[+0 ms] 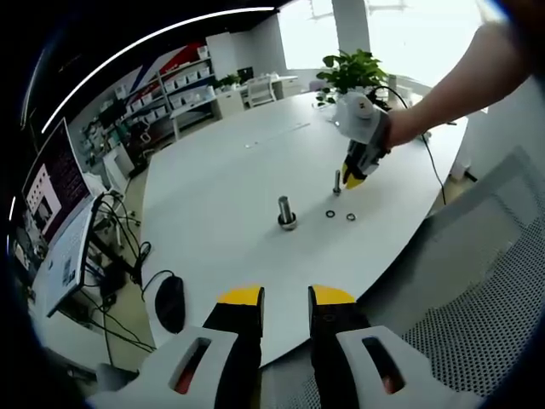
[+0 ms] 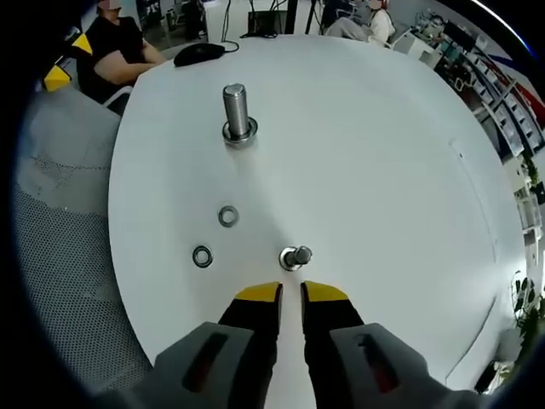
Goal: Place the washer onto the threaded stud by aligning its center hole with the stud, sliding it down to the base, and recovering from edge contact or off-axis alignment until the washer reaches the visible bottom stop.
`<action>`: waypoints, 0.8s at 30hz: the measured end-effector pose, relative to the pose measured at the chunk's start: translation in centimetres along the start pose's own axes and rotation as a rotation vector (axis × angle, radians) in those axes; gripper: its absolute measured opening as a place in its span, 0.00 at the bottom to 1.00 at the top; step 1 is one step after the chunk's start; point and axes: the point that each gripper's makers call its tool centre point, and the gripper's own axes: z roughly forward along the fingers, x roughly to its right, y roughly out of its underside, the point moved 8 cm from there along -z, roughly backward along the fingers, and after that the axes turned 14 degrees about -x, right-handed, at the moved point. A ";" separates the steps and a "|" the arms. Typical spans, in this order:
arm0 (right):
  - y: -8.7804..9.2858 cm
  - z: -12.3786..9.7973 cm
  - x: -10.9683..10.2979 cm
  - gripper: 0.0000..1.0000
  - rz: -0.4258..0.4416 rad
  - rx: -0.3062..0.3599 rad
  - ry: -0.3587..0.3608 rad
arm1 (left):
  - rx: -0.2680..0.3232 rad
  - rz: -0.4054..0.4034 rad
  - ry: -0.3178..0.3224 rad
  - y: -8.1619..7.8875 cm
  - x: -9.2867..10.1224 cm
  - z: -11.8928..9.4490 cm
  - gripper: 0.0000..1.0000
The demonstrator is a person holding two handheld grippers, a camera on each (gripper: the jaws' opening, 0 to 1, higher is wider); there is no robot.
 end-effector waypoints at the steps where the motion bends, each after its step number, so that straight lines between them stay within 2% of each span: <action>1: 0.2 0.1 0.1 0.13 -0.004 0.000 0.004 | -0.001 0.000 0.000 0.0 0.0 0.0 0.18; 7: 1.2 -0.7 -0.1 0.16 0.004 0.000 0.008 | 0.000 -0.002 -0.003 0.0 0.0 -0.1 0.18; 18: 4.8 -1.6 -1.1 0.22 0.070 0.009 0.001 | 0.004 -0.004 -0.010 0.0 -0.2 -0.1 0.18; 24: 4.8 -1.6 -1.3 0.24 0.076 0.027 -0.021 | 0.003 -0.013 -0.017 0.1 -0.4 0.0 0.18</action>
